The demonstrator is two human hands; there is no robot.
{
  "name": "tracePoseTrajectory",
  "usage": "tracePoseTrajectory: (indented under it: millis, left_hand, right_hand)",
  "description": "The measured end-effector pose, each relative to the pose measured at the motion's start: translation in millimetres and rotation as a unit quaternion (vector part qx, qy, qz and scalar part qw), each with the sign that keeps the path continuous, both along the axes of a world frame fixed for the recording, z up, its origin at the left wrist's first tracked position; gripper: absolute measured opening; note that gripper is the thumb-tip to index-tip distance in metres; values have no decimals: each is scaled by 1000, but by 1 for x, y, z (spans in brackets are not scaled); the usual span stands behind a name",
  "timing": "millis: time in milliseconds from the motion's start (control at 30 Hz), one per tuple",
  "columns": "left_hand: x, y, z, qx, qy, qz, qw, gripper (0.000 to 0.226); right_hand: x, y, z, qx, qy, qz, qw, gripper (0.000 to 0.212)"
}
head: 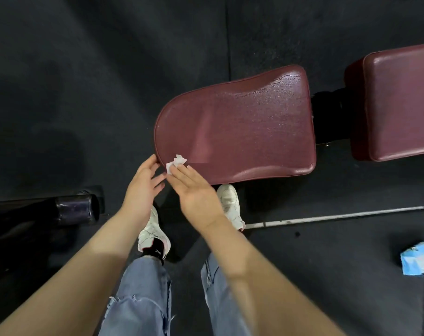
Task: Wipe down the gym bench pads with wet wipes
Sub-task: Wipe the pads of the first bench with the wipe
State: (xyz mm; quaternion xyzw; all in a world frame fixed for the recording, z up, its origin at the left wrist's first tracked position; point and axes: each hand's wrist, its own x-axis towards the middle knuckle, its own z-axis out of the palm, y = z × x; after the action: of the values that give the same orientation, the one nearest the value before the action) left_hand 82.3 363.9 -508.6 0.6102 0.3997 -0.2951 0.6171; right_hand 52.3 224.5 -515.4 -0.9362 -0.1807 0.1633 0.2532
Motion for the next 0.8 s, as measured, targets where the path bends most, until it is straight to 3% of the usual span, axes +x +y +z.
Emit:
tracePoseTrajectory:
  millis: [167, 300, 400, 533, 700, 800]
  left_hand:
    - [5, 8, -2, 11, 8, -27, 1000, 46]
    - [5, 3, 1, 15, 9, -7, 1000, 41]
    - [3, -4, 2, 16, 1, 1, 1000, 44]
    - [4, -5, 2, 13, 2, 9, 1000, 47]
    - [5, -5, 8, -1, 5, 11, 1000, 46]
    - [6, -2, 10, -12, 9, 13, 1000, 47]
  right_hand:
    - [20, -114, 6, -35, -46, 263, 963, 40]
    - [26, -212, 31, -112, -30, 262, 958, 41]
    - [18, -267, 50, -151, -9, 184, 971, 48]
    - [-4, -274, 55, -190, 4, -6, 982, 70]
    - [-9, -196, 52, -139, 5, -315, 939, 40]
    - [0, -126, 50, -16, 29, -334, 942, 33]
